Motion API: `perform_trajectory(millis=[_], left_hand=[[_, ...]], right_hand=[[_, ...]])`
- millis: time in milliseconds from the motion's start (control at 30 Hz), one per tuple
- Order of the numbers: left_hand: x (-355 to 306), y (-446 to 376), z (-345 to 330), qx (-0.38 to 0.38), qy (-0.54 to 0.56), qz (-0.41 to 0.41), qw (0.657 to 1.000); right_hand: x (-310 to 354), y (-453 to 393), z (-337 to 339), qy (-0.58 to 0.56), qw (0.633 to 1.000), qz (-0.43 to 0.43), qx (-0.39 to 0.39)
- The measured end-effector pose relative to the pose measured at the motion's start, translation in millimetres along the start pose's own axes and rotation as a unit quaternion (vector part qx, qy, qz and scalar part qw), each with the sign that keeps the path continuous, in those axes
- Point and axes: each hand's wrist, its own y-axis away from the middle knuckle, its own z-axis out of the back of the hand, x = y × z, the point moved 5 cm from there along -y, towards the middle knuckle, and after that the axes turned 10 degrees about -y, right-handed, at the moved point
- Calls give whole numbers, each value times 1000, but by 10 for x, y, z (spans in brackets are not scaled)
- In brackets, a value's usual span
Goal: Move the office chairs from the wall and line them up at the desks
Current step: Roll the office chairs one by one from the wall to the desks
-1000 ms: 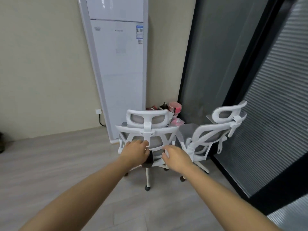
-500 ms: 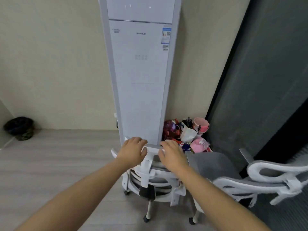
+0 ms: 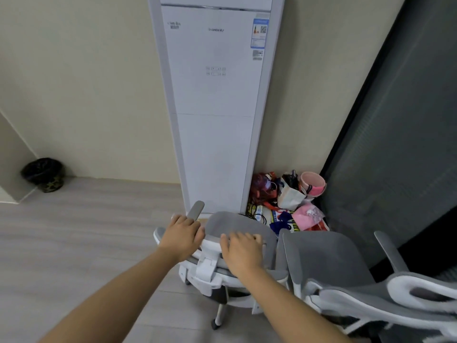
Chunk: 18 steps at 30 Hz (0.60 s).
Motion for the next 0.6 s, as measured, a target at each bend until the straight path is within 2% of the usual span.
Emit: perform_trajectory(millis=[233, 600], left_hand=[[-61, 447, 62, -3, 21, 23, 1000], [-190, 1939, 361, 18, 39, 134, 990]], right_hand=[[37, 292, 7, 8, 1000, 21, -22], [420, 1410, -23, 21, 991, 120, -45]])
